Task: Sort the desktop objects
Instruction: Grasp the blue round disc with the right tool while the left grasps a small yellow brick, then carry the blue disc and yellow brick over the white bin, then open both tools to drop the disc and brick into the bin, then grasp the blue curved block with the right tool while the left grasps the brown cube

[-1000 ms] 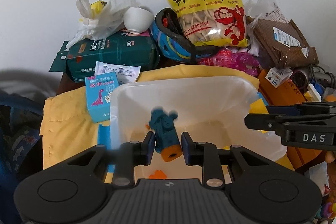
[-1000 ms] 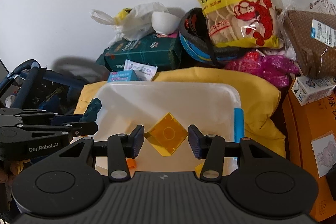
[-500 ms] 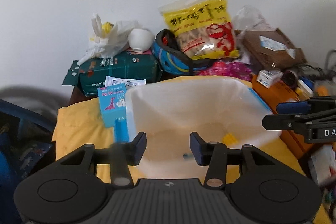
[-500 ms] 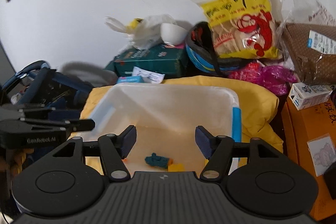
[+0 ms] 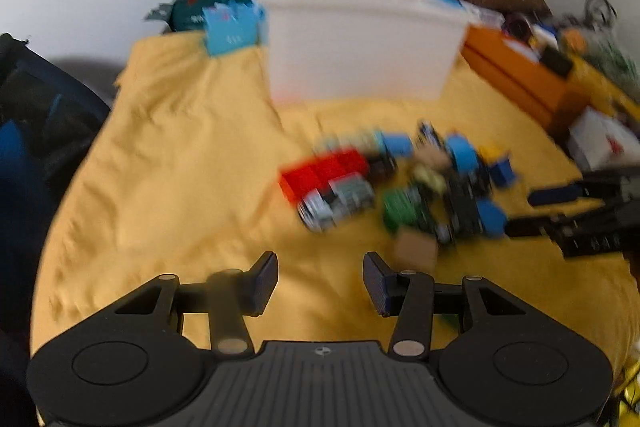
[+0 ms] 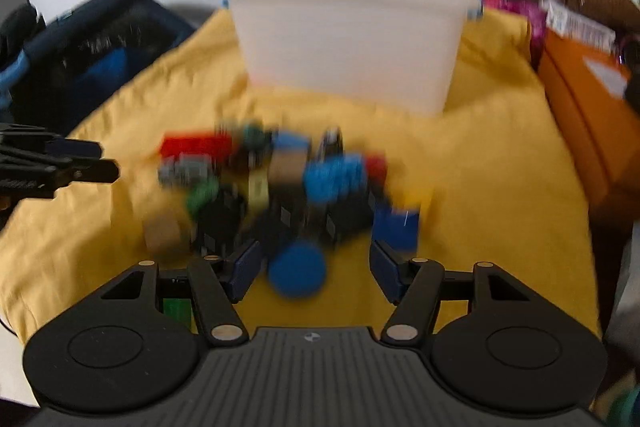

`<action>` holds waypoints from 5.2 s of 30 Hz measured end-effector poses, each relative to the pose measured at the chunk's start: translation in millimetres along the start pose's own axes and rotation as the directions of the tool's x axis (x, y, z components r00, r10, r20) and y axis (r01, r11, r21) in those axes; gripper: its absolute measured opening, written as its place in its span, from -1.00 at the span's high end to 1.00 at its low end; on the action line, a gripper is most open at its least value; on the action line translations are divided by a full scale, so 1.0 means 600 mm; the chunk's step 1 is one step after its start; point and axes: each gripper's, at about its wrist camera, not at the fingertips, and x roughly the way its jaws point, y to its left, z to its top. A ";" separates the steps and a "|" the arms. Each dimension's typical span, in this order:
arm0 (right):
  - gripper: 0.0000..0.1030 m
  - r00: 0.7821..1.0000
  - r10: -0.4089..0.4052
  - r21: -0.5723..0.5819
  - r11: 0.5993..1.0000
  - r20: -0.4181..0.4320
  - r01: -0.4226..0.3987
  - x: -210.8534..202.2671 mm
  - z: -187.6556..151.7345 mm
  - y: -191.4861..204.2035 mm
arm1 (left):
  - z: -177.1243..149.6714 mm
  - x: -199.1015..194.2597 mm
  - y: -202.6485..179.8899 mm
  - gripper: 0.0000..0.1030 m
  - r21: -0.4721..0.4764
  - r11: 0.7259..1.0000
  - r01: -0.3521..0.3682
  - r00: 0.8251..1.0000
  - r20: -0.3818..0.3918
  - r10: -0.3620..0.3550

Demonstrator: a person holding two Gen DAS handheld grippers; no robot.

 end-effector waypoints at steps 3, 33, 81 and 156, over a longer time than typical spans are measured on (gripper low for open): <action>-0.20 1.000 -0.008 0.010 1.000 -0.018 0.008 0.006 -0.019 0.004 | -0.017 0.008 -0.018 0.02 0.029 0.999 0.019 1.000 -0.008 -0.019; 0.18 0.999 -0.020 -0.064 0.998 -0.026 0.018 0.042 -0.017 0.024 | -0.013 0.034 -0.044 0.66 0.050 0.997 0.062 0.998 -0.031 -0.060; 0.18 0.971 -0.021 0.119 0.993 0.237 -0.008 -0.095 0.155 -0.025 | 0.208 -0.066 -0.003 0.67 -0.037 0.999 0.020 0.988 0.151 -0.015; -0.26 0.991 -0.125 0.050 0.991 0.038 0.123 0.010 0.041 -0.064 | 0.046 0.009 -0.024 0.02 -0.026 1.000 -0.010 0.999 0.050 0.011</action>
